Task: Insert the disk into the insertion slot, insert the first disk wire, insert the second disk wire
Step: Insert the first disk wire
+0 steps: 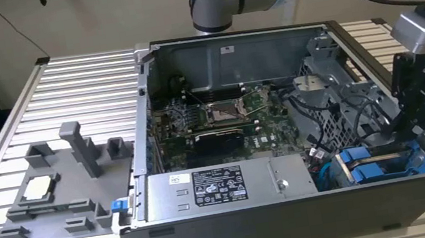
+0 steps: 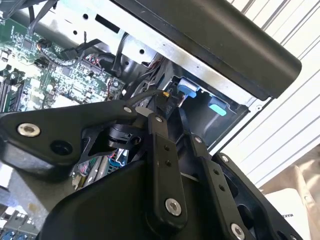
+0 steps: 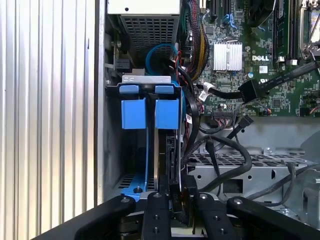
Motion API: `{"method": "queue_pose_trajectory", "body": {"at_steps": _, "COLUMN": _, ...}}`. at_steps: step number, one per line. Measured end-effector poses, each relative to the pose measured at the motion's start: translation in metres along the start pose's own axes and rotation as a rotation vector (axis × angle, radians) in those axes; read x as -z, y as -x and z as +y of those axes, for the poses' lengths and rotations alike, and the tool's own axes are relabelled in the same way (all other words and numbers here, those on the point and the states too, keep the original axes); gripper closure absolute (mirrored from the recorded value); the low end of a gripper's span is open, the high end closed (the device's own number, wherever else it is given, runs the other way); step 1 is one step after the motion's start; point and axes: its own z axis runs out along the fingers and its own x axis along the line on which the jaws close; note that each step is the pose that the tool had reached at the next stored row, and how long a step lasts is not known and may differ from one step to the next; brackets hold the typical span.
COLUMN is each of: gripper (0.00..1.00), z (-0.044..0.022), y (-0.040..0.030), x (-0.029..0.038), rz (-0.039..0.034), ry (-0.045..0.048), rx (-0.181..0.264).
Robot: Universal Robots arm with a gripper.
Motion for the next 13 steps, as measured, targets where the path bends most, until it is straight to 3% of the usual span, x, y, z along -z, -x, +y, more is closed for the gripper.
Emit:
{"method": "queue_pose_trajectory", "body": {"at_steps": 2, "gripper": 0.73, "z": 0.0000, "y": 0.0000, "x": 0.0000, "rz": 0.0000, "ry": 0.0000, "rx": 0.000}}
{"method": "queue_pose_trajectory", "body": {"at_steps": 4, "gripper": 0.81, "z": 0.0000, "y": 0.0000, "x": 0.0001, "rz": 0.0000, "ry": 0.0000, "rx": 0.000}}
{"method": "queue_pose_trajectory", "body": {"at_steps": 7, "gripper": 0.81, "z": 0.0000, "y": 0.0000, "x": 0.0002, "rz": 0.0000, "ry": 0.0000, "rx": 0.000}}
{"method": "queue_pose_trajectory", "body": {"at_steps": 13, "gripper": 0.81, "z": 0.0036, "y": 0.0001, "x": -0.0025, "rz": 0.0101, "ry": 0.0111, "rx": 0.000}}
